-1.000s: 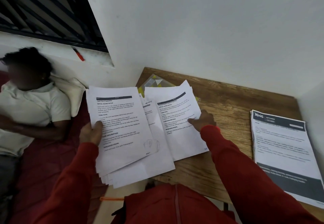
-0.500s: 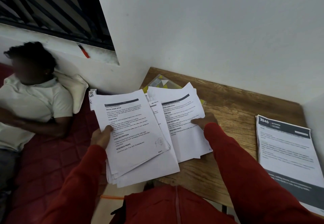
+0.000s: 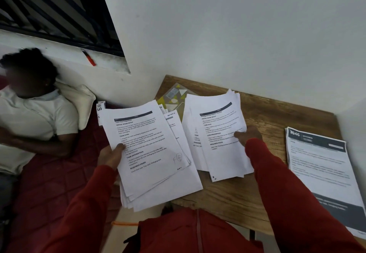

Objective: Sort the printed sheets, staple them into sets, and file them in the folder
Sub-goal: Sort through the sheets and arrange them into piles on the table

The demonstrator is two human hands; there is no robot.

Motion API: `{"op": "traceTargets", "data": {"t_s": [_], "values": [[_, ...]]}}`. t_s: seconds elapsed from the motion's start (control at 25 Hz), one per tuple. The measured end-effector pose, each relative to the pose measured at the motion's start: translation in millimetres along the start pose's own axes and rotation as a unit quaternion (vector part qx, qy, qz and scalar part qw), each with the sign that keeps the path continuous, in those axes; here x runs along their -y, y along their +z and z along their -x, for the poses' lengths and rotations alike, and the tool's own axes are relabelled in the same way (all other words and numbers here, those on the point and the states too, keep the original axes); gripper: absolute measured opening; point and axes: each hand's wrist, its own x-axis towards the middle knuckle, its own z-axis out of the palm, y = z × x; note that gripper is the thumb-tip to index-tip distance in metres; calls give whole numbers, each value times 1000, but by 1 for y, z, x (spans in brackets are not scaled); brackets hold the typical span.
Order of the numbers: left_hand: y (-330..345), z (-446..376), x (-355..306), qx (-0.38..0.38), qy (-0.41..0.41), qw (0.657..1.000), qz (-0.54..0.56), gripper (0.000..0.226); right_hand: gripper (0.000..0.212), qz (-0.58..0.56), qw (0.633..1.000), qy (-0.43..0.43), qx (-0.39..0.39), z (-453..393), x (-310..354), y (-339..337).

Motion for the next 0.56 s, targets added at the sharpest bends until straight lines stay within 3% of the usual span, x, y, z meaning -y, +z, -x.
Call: {"op": "traceTargets", "data": {"t_s": [0.32, 0.48, 0.56], "values": [[20, 9, -3, 19, 28, 996, -86, 33, 48, 50, 999, 5, -8, -10, -54, -61], [23, 21, -16, -8, 98, 985, -142, 64, 40, 74, 995, -18, -65, -8, -64, -76], [21, 34, -28, -34, 127, 979, -153, 56, 38, 70, 992, -39, -95, -8, -72, -86]]}}
